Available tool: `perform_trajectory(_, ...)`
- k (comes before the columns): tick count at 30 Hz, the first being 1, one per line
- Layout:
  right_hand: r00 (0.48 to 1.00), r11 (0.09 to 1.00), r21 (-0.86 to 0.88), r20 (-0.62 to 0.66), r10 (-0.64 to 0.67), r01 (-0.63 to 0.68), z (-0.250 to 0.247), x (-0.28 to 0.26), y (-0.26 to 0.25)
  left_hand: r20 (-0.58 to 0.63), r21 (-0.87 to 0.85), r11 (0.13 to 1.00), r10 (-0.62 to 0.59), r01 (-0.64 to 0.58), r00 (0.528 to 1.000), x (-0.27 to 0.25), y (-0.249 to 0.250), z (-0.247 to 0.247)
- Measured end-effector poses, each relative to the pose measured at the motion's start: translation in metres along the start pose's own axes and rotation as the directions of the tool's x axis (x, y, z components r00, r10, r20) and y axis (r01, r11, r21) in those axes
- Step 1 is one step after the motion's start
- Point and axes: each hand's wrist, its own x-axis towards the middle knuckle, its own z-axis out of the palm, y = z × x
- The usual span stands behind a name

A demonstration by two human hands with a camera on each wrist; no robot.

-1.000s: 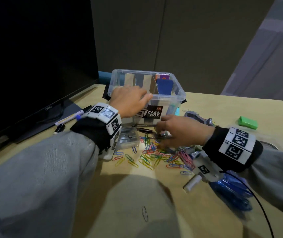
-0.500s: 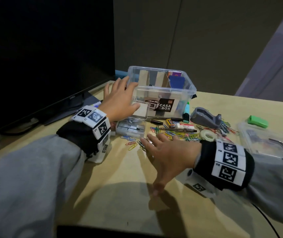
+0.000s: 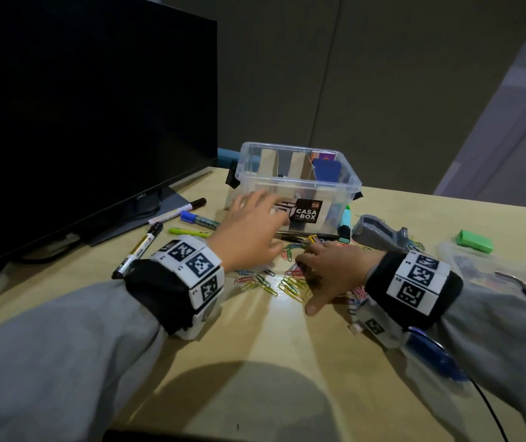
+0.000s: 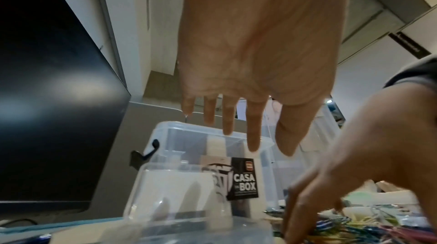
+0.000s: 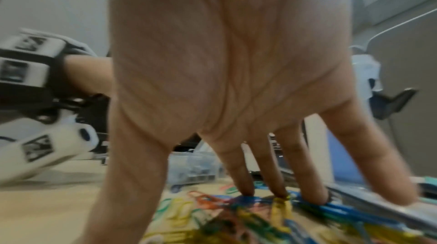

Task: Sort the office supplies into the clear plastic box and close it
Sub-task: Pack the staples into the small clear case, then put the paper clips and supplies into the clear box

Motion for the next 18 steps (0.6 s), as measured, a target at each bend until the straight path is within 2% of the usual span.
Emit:
perform_trajectory(4, 0.993, 0.995, 0.064, -0.099, -0.066, 0.072, -0.011, 0.005, 0.019, 0.124, -0.11, 0.991, 0.09, -0.076, 0.988, 0.008, 0.01, 0.009)
perform_trajectory(7, 0.948, 0.968, 0.222, -0.315, -0.043, 0.118, -0.027, -0.003, 0.046, 0.181, -0.14, 0.989, 0.078, -0.053, 0.98, 0.018, 0.014, 0.014)
perform_trajectory(8, 0.906, 0.957, 0.262, -0.423, -0.004, 0.126, -0.033, -0.008, 0.056, 0.199, -0.141, 0.989, 0.08, -0.052, 0.977, 0.022, 0.015, 0.015)
perform_trajectory(10, 0.773, 0.943, 0.304, -0.628, 0.09, 0.137, -0.041, -0.009, 0.075, 0.254, -0.127, 0.989, 0.105, -0.075, 0.961, 0.031, 0.019, 0.018)
perform_trajectory(12, 0.634, 0.932, 0.343, -0.748, 0.196, 0.117, -0.044, -0.002, 0.091, 0.345, -0.112, 0.989, 0.134, -0.101, 0.929, 0.037, 0.025, 0.023)
perform_trajectory(13, 0.588, 0.928, 0.36, -0.773, 0.237, 0.1, -0.044, 0.003, 0.097, 0.394, -0.114, 0.987, 0.149, -0.113, 0.907, 0.041, 0.027, 0.026)
perform_trajectory(14, 0.573, 0.925, 0.373, -0.774, 0.267, 0.073, -0.045, 0.007, 0.101, 0.447, -0.117, 0.985, 0.165, -0.125, 0.879, 0.043, 0.03, 0.028)
perform_trajectory(15, 0.586, 0.924, 0.379, -0.76, 0.282, 0.047, -0.045, 0.011, 0.102, 0.499, -0.116, 0.983, 0.18, -0.141, 0.848, 0.046, 0.032, 0.031)
perform_trajectory(18, 0.681, 0.925, 0.377, -0.689, 0.247, 0.046, -0.049, 0.022, 0.102, 0.597, -0.087, 0.971, 0.23, -0.223, 0.769, 0.054, 0.037, 0.036)
